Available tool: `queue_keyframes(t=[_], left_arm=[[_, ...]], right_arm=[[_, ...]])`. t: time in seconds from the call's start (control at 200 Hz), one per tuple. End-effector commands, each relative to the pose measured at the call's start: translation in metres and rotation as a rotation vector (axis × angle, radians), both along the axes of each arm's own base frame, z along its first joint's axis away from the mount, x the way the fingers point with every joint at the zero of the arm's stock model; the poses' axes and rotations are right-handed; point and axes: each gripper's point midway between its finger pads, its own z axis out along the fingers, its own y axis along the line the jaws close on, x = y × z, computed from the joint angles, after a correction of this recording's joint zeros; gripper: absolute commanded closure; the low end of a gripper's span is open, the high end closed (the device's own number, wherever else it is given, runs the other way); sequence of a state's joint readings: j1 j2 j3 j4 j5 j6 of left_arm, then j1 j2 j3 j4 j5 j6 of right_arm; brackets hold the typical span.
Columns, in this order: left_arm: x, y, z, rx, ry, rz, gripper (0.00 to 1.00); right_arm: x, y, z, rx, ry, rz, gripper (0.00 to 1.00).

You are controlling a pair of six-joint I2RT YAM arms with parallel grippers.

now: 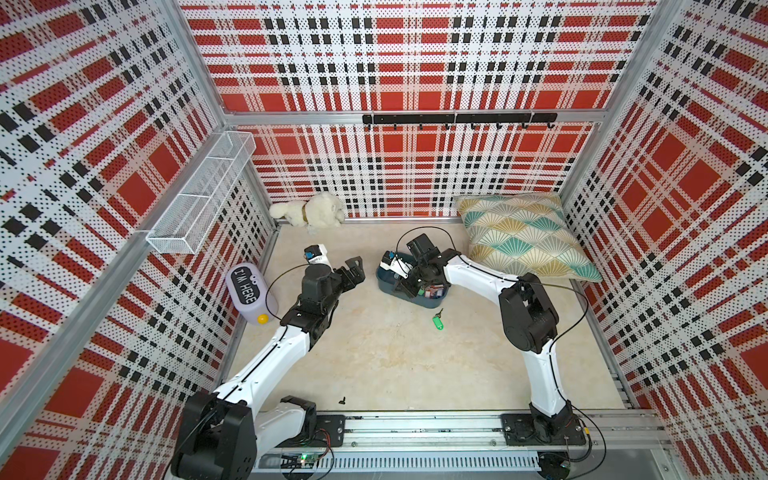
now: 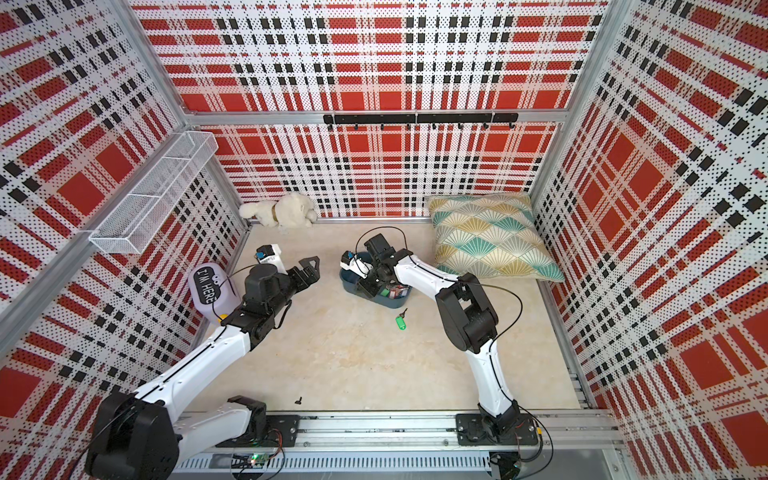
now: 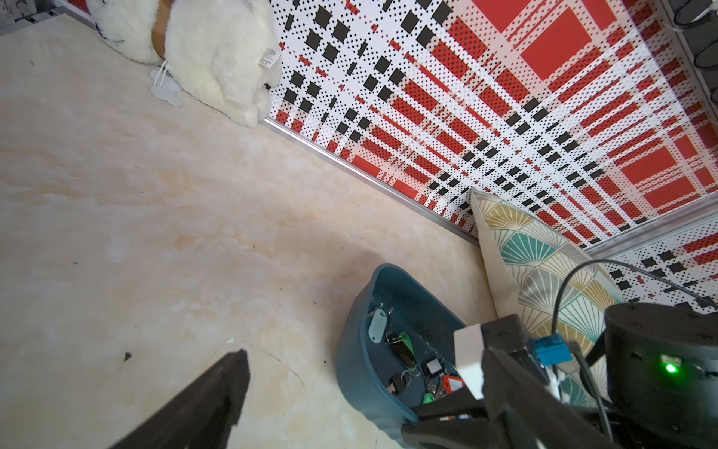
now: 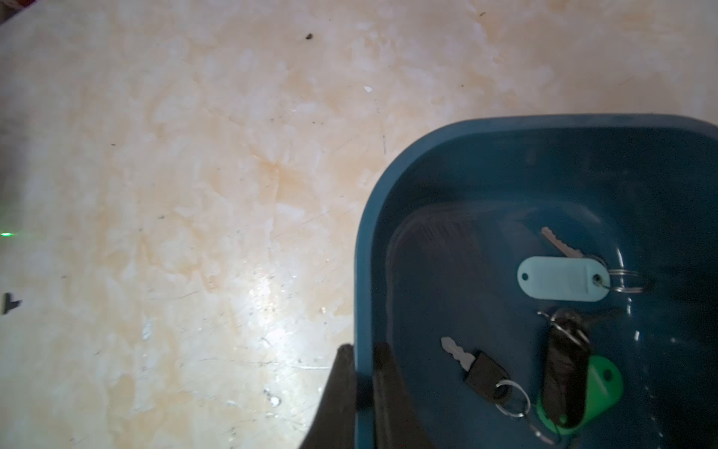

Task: Take the keys out of the storage box
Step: Adjust the storage box at the center of the board.

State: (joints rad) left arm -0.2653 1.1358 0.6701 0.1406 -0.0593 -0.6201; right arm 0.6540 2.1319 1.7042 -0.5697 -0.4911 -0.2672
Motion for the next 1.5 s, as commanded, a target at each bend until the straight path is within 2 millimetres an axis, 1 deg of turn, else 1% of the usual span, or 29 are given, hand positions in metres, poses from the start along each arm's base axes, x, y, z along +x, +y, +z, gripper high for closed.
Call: queue_keyframes(t=[0.0, 0.115, 0.175, 0.266, 0.321, 0.421, 0.481, 0.681, 0.847, 0.977, 1.067, 1.112, 1.182, 1.203, 1.298, 1.358, 1.428, 1.498], left_arm=[[-0.002, 0.000, 0.013, 0.014, -0.034, -0.002, 0.01], [-0.003, -0.001, 0.013, 0.013, -0.035, -0.003, 0.01], [-0.003, -0.002, 0.014, 0.010, -0.037, -0.006, 0.01], [-0.003, -0.002, 0.014, 0.008, -0.037, -0.008, 0.01], [-0.004, -0.003, 0.015, 0.006, -0.040, -0.009, 0.01], [-0.007, -0.003, 0.016, 0.005, -0.044, -0.009, 0.01], [-0.008, -0.003, 0.017, 0.005, -0.045, -0.007, 0.01], [-0.008, -0.006, 0.015, -0.011, -0.043, -0.017, 0.01], [-0.010, -0.006, 0.016, -0.029, -0.046, -0.014, 0.01], [-0.010, -0.007, 0.012, -0.058, -0.042, -0.015, 0.01], [-0.008, -0.009, 0.008, -0.079, -0.034, -0.019, 0.01], [-0.007, -0.011, 0.005, -0.089, -0.029, -0.023, 0.01], [-0.004, -0.013, 0.003, -0.102, -0.025, -0.026, 0.01], [-0.004, -0.014, 0.001, -0.105, -0.022, -0.028, 0.01], [-0.001, -0.017, -0.002, -0.117, -0.016, -0.035, 0.01], [0.001, -0.018, -0.003, -0.122, -0.014, -0.041, 0.01], [0.001, -0.019, -0.006, -0.122, -0.010, -0.045, 0.01], [0.002, -0.020, -0.008, -0.120, -0.006, -0.046, 0.01]], right_arm=[[-0.031, 0.008, 0.053, 0.119, 0.102, 0.067, 1.00], [-0.044, 0.009, 0.073, 0.157, 0.164, 0.087, 1.00], [-0.048, 0.010, 0.082, 0.180, 0.193, 0.092, 1.00], [-0.045, 0.013, 0.091, 0.218, 0.234, 0.087, 1.00], [-0.042, 0.014, 0.091, 0.220, 0.249, 0.094, 1.00], [-0.039, 0.015, 0.078, 0.190, 0.231, 0.116, 1.00], [-0.039, 0.014, 0.068, 0.162, 0.214, 0.144, 1.00], [-0.041, 0.014, 0.044, 0.123, 0.176, 0.258, 1.00], [-0.033, 0.010, 0.021, 0.060, 0.153, 0.276, 1.00], [-0.023, 0.003, 0.002, 0.013, 0.141, 0.261, 1.00], [-0.016, -0.004, -0.004, -0.002, 0.143, 0.243, 0.95], [-0.011, -0.008, -0.008, -0.025, 0.137, 0.222, 0.86], [-0.006, -0.013, -0.011, -0.045, 0.126, 0.195, 0.80], [-0.004, -0.014, -0.010, -0.044, 0.119, 0.185, 0.76], [0.003, -0.017, -0.006, -0.026, 0.093, 0.154, 0.73], [0.006, -0.019, -0.005, -0.022, 0.091, 0.139, 0.61], [0.008, -0.021, -0.004, -0.034, 0.087, 0.121, 0.59], [0.014, -0.022, 0.006, -0.035, 0.073, 0.075, 0.58]])
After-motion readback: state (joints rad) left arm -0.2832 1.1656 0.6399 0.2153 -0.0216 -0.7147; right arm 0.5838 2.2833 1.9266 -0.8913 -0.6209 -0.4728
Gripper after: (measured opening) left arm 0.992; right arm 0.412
